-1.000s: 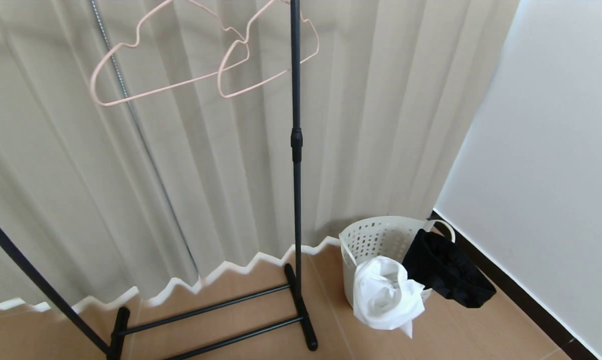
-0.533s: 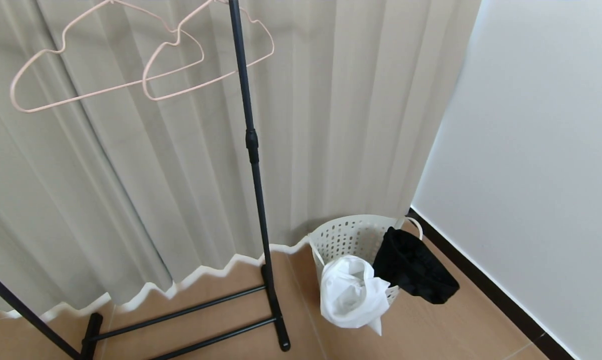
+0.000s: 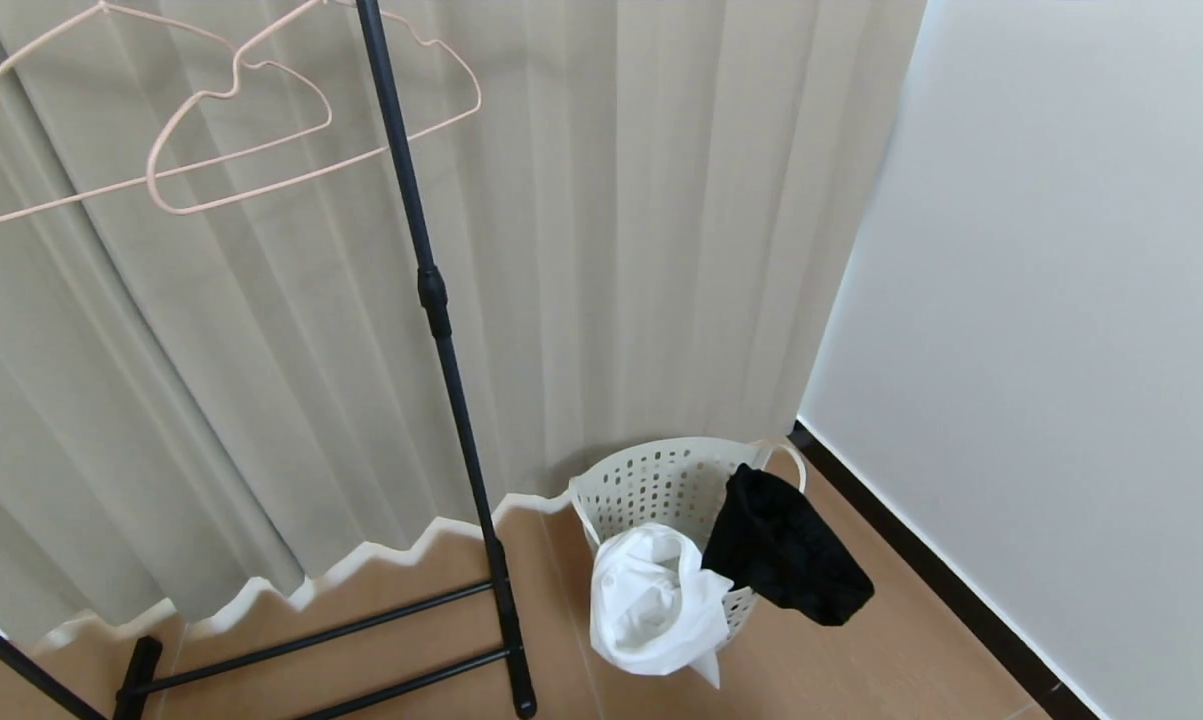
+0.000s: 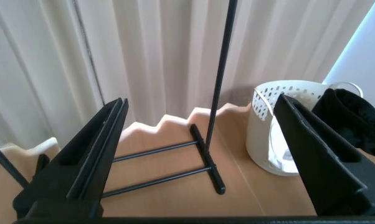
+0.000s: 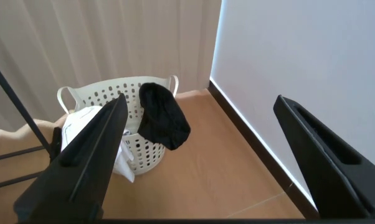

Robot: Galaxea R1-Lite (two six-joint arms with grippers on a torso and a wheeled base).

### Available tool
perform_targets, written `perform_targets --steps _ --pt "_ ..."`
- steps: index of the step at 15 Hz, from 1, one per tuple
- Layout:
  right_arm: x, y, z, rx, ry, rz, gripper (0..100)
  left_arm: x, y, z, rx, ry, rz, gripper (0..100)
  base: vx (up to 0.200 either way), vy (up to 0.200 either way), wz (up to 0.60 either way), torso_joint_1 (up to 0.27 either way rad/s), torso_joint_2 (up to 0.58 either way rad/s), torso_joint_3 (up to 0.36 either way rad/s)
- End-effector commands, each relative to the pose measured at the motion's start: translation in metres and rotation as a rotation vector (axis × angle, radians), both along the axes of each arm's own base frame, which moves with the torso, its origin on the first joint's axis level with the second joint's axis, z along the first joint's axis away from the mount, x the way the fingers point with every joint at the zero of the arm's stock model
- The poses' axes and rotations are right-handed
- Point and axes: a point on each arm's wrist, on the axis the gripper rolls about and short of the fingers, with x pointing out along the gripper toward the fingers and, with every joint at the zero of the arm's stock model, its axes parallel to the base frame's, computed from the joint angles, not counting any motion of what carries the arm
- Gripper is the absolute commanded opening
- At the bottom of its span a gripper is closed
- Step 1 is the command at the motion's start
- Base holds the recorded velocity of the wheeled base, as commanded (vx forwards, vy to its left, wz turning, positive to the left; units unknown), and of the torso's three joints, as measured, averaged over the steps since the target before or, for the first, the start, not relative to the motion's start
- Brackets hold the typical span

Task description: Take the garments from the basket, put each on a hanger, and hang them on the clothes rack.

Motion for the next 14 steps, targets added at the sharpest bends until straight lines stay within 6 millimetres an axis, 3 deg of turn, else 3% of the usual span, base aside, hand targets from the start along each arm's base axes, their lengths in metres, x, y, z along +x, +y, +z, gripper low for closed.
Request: perform_targets --steps 1,9,14 --pt "0.0001 0.0 0.0001 0.0 0.0 0.002 100 0.0 0.0 0.0001 -0.002 -0.001 0.0 100 0.0 0.0 0.0 0.0 0.0 0.0" --pt "0.0001 0.0 0.0001 -0.003 0.0 0.002 100 0.0 0.0 -0.0002 0.003 0.002 -0.001 100 0.0 0.0 0.0 0.0 0.0 0.0" --pt "0.0001 0.0 0.0001 -0.002 0.0 0.002 100 0.0 -0.0001 -0.0002 0.003 0.002 -0.003 100 0.0 0.0 0.0 0.006 0.0 -0.155"
